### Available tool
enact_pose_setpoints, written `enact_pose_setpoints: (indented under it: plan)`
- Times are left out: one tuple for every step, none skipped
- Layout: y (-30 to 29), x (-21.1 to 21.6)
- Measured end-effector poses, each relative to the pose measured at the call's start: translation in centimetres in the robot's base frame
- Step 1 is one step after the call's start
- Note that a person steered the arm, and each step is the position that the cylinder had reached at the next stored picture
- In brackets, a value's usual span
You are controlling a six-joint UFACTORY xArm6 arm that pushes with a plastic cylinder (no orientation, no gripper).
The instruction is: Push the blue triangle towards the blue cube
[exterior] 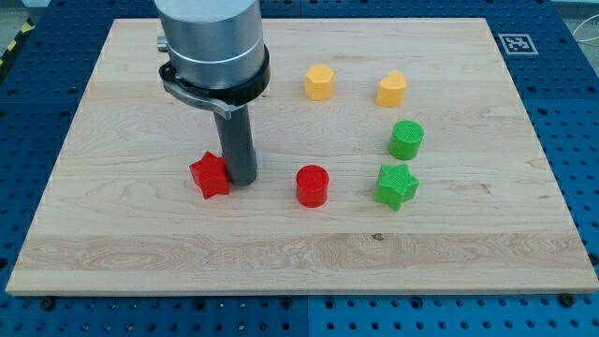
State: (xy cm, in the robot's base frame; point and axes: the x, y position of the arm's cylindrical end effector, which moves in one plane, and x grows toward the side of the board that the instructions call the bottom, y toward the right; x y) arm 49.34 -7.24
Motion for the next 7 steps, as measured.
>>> enact_pose_setpoints:
  plan:
    - [0.0,-1.2]
    - [0.0,-2.2]
    - [0.2,-2.5]
    - [2.5,-2.5]
    - [2.8,-3.3]
    - [2.8,-3.7]
    - [2.8,-4.1]
